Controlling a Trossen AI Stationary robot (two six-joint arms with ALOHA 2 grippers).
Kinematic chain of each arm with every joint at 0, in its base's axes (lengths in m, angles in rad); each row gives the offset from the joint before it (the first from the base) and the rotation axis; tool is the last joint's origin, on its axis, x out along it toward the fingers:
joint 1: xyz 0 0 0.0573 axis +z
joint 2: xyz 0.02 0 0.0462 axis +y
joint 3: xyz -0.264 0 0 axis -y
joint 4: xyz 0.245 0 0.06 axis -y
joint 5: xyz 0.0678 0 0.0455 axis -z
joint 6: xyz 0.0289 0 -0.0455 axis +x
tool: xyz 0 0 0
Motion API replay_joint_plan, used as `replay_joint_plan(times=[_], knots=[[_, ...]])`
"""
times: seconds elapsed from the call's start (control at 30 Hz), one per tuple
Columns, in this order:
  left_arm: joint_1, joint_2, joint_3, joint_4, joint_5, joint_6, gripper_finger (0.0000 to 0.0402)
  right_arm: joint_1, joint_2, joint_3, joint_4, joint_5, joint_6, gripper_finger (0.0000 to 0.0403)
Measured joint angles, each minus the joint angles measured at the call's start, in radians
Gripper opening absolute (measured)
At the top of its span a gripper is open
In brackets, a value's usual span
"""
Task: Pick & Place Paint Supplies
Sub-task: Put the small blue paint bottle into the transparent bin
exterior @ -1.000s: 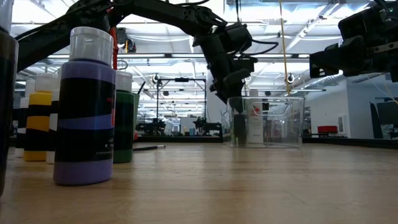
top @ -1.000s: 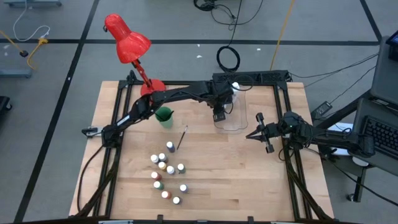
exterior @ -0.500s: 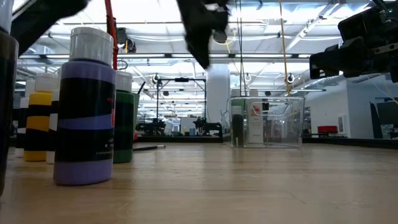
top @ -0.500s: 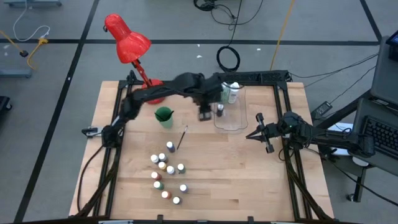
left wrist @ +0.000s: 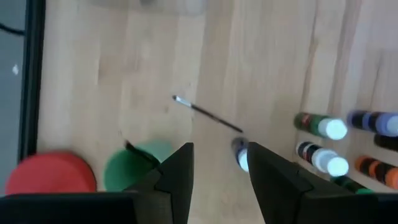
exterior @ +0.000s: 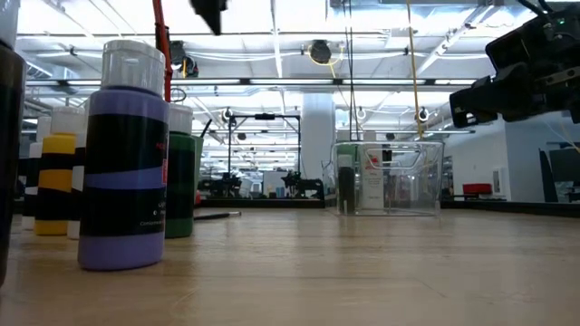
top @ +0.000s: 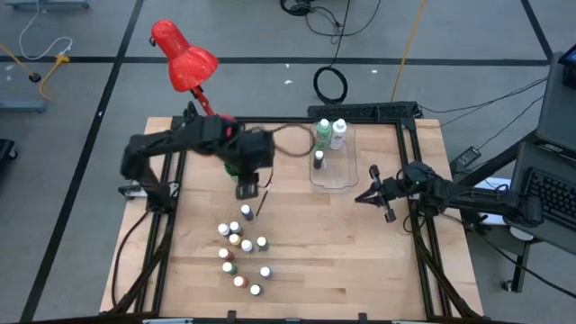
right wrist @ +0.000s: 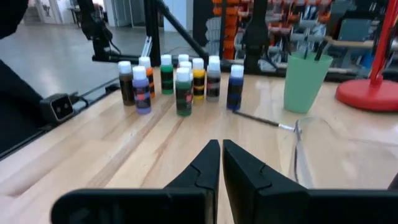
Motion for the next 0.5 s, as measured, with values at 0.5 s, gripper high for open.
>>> replay_joint_plan(times=[0.5], knots=[[-0.083, -0.186, -0.692, 0.448, 0.013, -0.188, 0.0152, 0.000, 0.029, 0.000, 0.009, 0.006, 0.000, 0.0016]])
